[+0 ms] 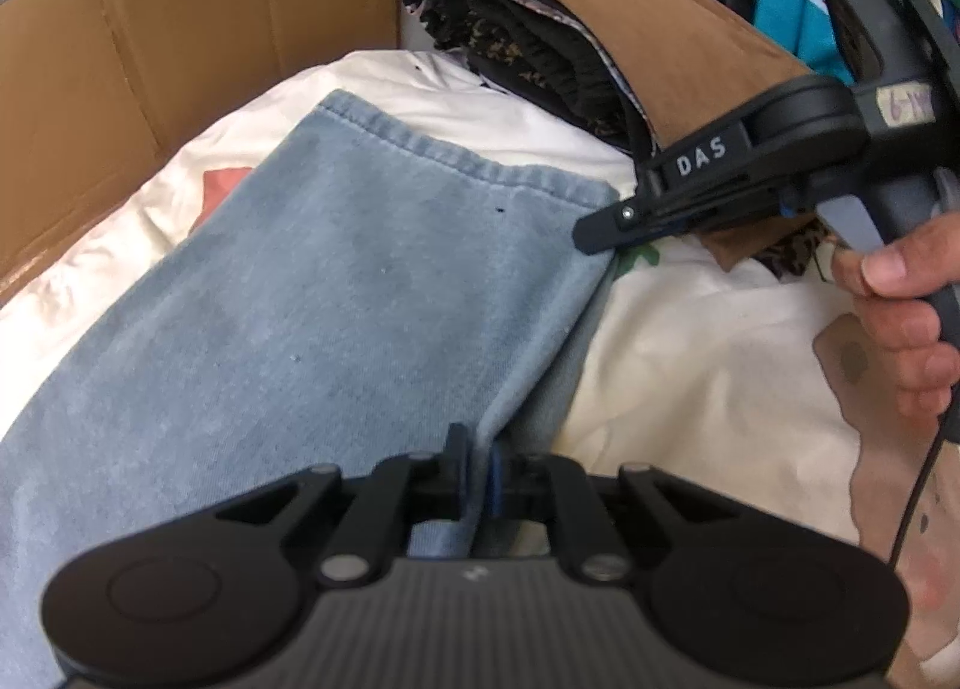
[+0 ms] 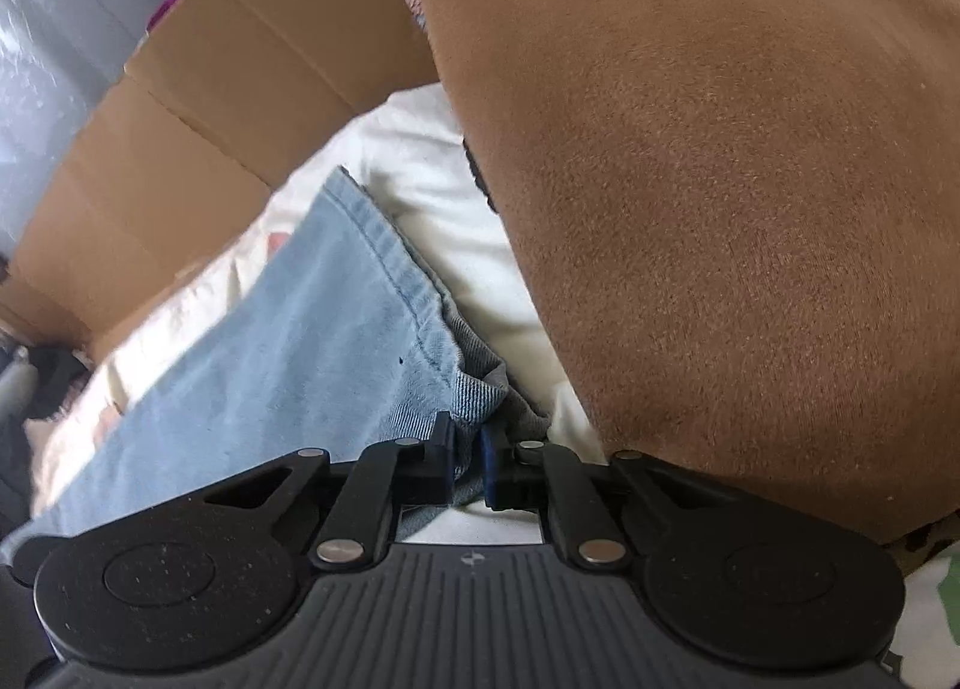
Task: Fold clothes
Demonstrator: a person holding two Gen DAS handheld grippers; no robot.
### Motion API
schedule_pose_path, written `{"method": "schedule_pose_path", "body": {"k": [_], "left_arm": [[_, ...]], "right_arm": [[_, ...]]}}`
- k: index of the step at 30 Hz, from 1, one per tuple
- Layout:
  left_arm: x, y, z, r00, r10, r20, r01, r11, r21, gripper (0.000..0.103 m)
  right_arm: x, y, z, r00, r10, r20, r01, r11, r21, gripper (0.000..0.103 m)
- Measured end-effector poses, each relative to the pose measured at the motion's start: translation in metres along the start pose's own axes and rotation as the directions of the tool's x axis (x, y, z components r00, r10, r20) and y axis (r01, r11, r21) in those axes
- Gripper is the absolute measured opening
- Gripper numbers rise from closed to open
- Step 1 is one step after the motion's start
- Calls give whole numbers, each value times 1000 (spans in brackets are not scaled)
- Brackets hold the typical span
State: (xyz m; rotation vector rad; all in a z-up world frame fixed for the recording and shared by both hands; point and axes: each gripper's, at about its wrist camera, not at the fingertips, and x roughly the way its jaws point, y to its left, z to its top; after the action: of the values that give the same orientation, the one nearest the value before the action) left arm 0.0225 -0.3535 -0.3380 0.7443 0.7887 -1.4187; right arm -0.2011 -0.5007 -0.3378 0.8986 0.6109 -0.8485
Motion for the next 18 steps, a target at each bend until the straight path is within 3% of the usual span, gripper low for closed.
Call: {"method": "schedule_pose_path", "body": {"k": [3, 5, 8, 11, 13, 18], "left_arm": [[-4, 5, -2, 1000, -3, -5, 3, 1000, -2, 24], [-8, 11, -6, 1000, -2, -14, 2, 1000, -19, 41], [-16, 21, -15, 999, -2, -40, 0, 999, -37, 52], [-27, 30, -29, 998, 4, -60, -8, 998, -57, 56], [-34, 38, -38, 998, 7, -70, -13, 996, -89, 56], [-48, 47, -50, 994, 11, -113, -24, 994, -111, 56]], "right_arm": [[-2, 1, -1, 1000, -16, -12, 16, 1000, -7, 13], [-3, -1, -1, 1000, -16, -17, 16, 1000, 1, 13], [-9, 2, -1, 999, -44, -4, 44, 999, -8, 18], [-23, 13, -3, 996, -66, 52, 68, 996, -50, 34], [-31, 15, -4, 995, -60, 78, 65, 996, -59, 39], [-42, 15, -11, 995, -16, 100, 19, 999, -29, 39]]}}
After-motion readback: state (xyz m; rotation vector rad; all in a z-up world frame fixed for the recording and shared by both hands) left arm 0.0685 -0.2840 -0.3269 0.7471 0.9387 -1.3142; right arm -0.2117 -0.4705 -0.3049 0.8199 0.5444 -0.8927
